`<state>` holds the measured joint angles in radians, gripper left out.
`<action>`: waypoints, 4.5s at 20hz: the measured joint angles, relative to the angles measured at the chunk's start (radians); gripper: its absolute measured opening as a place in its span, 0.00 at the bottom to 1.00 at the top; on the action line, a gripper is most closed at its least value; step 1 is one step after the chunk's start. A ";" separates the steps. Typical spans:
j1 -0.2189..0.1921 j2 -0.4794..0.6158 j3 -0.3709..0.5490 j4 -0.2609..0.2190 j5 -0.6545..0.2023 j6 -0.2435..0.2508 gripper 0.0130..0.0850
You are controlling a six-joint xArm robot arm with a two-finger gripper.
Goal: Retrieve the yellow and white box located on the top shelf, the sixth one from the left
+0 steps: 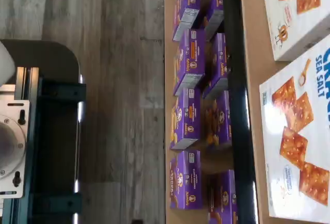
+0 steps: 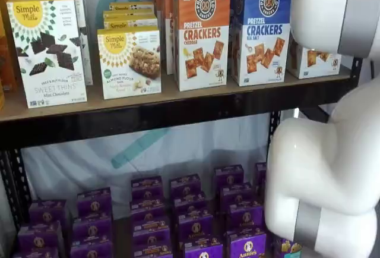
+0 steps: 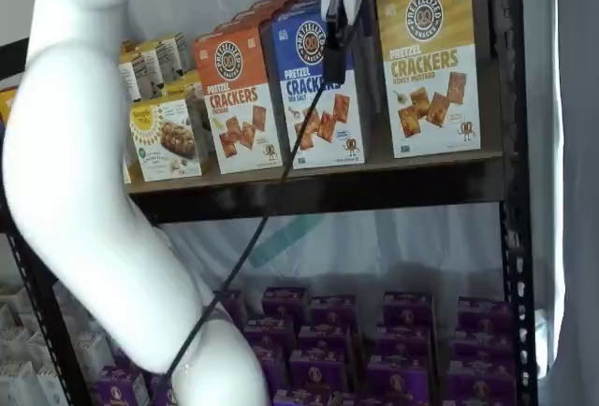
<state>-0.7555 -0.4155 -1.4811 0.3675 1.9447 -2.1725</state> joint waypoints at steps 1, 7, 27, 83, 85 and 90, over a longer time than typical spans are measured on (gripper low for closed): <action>0.006 0.004 -0.007 -0.013 0.008 0.001 1.00; 0.034 0.004 -0.024 -0.070 0.047 0.007 1.00; -0.100 -0.097 0.128 0.293 -0.433 -0.087 1.00; 0.152 0.255 -0.268 -0.244 -0.234 0.028 1.00; 0.149 0.259 -0.274 -0.237 -0.226 0.028 0.94; 0.146 0.265 -0.287 -0.231 -0.213 0.029 0.78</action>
<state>-0.6092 -0.1501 -1.7680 0.1363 1.7313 -2.1439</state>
